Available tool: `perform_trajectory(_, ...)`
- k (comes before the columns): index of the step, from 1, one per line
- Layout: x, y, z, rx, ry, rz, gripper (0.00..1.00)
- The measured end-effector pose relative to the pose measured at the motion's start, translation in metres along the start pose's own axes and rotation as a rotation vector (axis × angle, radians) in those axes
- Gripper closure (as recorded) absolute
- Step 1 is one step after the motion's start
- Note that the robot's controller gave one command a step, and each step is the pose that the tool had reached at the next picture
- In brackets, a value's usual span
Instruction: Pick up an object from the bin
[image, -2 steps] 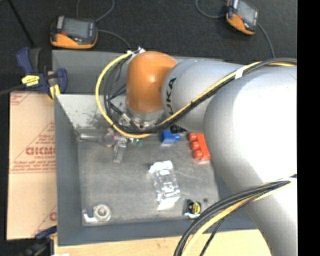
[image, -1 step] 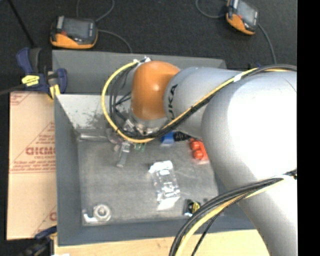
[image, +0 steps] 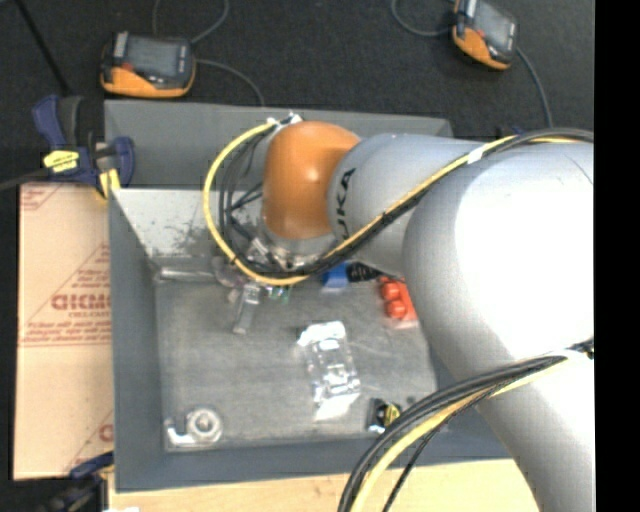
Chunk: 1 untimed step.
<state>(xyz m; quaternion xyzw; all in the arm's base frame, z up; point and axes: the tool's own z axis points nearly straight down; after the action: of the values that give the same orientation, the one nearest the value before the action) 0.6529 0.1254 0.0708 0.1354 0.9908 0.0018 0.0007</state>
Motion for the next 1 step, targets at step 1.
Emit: perform_trajectory(1, -0.0016, -0.0002, -0.0014, -0.001, -0.004, 0.002, 1.00)
